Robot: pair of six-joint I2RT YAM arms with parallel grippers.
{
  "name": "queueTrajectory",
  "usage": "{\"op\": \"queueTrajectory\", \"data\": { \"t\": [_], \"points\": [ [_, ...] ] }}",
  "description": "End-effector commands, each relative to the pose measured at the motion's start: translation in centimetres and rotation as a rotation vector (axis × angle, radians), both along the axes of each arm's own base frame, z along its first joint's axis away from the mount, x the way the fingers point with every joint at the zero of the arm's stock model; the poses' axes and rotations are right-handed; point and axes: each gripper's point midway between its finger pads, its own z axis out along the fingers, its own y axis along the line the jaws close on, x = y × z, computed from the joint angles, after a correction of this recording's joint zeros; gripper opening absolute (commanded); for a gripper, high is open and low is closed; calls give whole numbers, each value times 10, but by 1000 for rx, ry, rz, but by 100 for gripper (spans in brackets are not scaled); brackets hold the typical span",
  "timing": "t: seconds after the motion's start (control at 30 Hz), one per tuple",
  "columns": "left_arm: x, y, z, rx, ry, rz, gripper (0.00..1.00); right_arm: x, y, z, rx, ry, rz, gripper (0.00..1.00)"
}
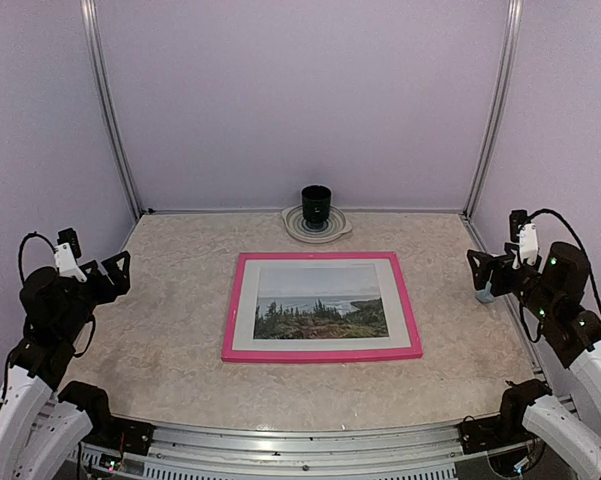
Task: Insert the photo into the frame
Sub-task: Reset both arms
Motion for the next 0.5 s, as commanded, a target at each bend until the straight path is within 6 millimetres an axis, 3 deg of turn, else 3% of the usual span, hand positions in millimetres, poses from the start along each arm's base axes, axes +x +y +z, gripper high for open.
{"op": "queueTrajectory", "data": {
  "t": [0.0,0.47],
  "points": [
    [1,0,6,-2,-28,-5,99,-1,-3,2,2,-15,-9,99],
    [1,0,5,-3,-25,-5,99,7,0,-4,-10,39,2,99]
  ]
}}
